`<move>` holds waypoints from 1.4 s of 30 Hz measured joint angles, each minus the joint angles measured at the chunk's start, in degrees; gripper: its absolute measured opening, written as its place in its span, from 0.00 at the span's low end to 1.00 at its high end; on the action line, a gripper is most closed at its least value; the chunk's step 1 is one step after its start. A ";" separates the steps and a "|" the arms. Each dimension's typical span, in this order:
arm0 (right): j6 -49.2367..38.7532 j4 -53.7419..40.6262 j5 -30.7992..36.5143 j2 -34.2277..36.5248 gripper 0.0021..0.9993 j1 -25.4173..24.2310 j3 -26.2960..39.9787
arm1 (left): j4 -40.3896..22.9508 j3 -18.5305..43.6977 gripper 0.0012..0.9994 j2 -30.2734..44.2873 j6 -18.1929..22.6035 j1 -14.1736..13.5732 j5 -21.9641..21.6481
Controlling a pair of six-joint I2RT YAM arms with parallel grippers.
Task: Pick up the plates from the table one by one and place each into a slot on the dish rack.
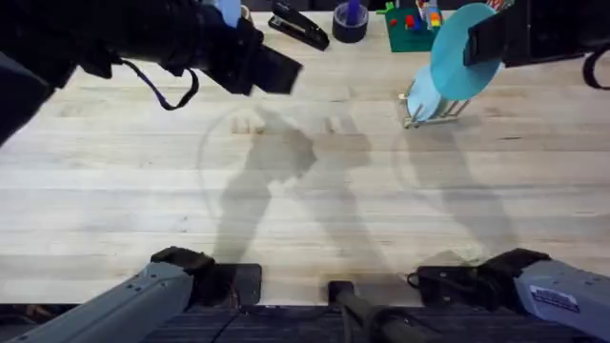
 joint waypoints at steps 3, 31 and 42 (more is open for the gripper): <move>-0.25 -0.35 1.40 0.00 0.03 0.00 0.00 | -0.02 0.00 0.97 -0.01 -0.17 0.00 -0.20; -0.35 0.47 11.02 1.59 0.03 -5.14 0.13 | 0.00 0.00 0.99 0.00 -0.22 0.00 -0.82; -0.37 0.49 11.02 3.17 0.03 -5.14 0.13 | 0.00 0.00 0.99 -0.01 -0.22 0.00 -0.81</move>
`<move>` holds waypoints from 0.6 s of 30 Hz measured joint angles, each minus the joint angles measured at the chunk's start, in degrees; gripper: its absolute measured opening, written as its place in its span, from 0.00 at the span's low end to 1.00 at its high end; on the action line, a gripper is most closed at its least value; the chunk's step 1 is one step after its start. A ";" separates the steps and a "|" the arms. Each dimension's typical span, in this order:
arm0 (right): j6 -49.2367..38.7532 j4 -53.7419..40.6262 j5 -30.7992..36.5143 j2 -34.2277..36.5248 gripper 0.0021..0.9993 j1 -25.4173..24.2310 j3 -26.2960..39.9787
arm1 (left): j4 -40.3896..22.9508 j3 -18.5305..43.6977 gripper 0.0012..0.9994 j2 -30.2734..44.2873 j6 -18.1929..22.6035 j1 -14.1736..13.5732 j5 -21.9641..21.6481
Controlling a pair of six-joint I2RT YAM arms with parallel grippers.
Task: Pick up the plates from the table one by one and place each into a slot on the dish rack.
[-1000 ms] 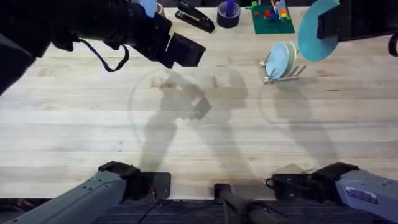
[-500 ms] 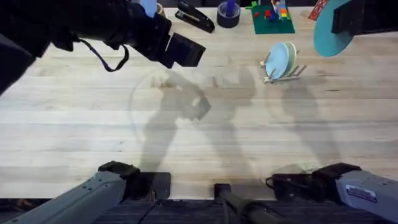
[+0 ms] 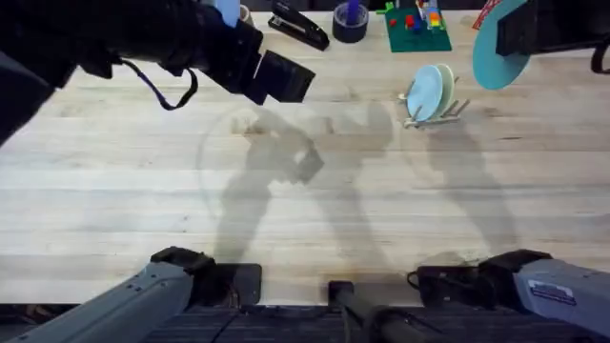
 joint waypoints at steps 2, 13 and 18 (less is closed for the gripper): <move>0.00 0.00 0.00 0.00 0.03 0.00 0.00 | 0.00 0.00 0.99 -0.01 0.00 0.00 -0.01; 0.00 0.39 0.00 0.00 0.03 0.00 0.00 | 0.00 0.00 1.00 -0.01 0.00 0.00 -0.01; -0.69 1.43 0.02 0.00 0.03 -0.19 0.00 | 0.00 0.00 1.00 0.01 0.00 0.00 -0.01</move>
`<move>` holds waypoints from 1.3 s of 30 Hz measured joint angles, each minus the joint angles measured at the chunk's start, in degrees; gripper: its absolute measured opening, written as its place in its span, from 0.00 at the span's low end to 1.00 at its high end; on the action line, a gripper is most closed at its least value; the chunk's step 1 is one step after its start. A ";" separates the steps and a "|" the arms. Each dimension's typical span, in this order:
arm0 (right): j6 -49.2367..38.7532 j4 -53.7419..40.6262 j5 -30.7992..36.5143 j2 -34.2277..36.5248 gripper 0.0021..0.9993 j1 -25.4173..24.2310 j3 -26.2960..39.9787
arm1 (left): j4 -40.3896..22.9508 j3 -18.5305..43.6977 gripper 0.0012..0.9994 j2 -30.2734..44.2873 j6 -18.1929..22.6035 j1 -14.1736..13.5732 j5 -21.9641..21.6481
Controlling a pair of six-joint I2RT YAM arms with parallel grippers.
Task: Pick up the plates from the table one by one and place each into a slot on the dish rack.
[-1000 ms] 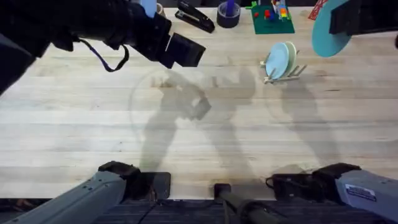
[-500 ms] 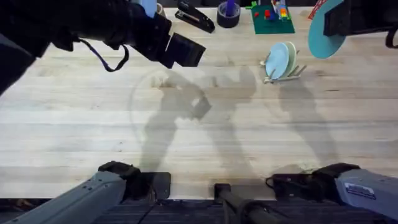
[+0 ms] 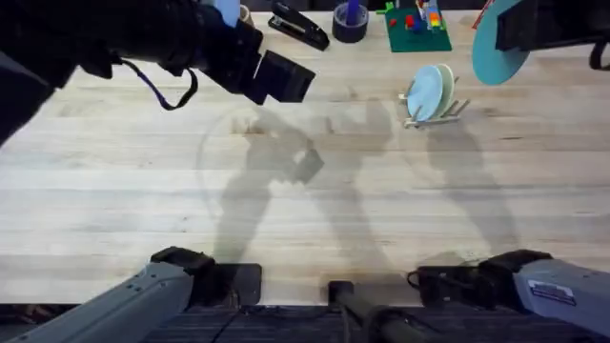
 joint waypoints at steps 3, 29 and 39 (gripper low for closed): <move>-0.47 0.50 -0.02 0.00 0.03 -1.57 0.00 | 0.00 0.00 1.00 0.00 0.02 0.00 0.00; -11.83 2.51 -8.87 9.41 0.03 -12.66 0.04 | 0.00 0.00 0.99 -0.02 0.00 0.00 0.00; -12.35 4.41 -9.29 15.39 0.03 -12.66 0.04 | -0.17 0.00 1.00 -0.01 0.00 0.00 0.00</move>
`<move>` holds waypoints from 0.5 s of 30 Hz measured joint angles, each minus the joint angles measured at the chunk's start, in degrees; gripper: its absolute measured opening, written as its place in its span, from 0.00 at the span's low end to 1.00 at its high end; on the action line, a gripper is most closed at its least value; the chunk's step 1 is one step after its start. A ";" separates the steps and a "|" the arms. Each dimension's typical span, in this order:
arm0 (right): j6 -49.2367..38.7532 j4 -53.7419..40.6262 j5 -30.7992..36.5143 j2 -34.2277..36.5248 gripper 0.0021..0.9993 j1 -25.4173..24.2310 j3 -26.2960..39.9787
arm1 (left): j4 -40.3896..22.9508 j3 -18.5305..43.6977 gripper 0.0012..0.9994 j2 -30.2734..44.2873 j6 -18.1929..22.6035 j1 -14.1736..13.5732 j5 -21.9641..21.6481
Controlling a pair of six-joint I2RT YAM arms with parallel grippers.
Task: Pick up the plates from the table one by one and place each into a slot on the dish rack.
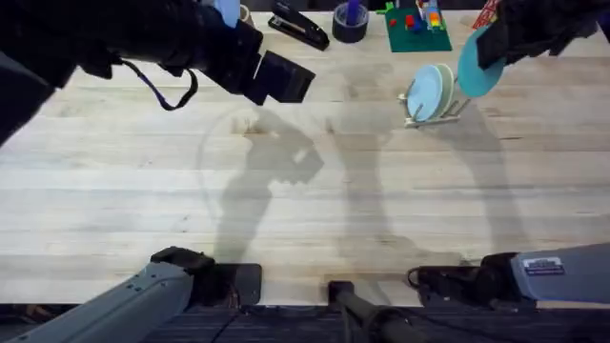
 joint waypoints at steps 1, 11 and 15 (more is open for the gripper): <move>0.00 0.31 -0.28 0.59 0.03 0.00 0.00 | -0.02 0.00 0.99 -0.01 0.01 0.00 0.00; -0.02 2.32 -1.94 6.10 0.03 -0.11 0.00 | -0.44 0.00 1.00 0.00 0.00 0.00 0.00; -0.02 2.52 -2.14 8.31 0.03 -0.11 0.00 | -0.44 0.00 1.00 0.01 0.00 0.00 0.00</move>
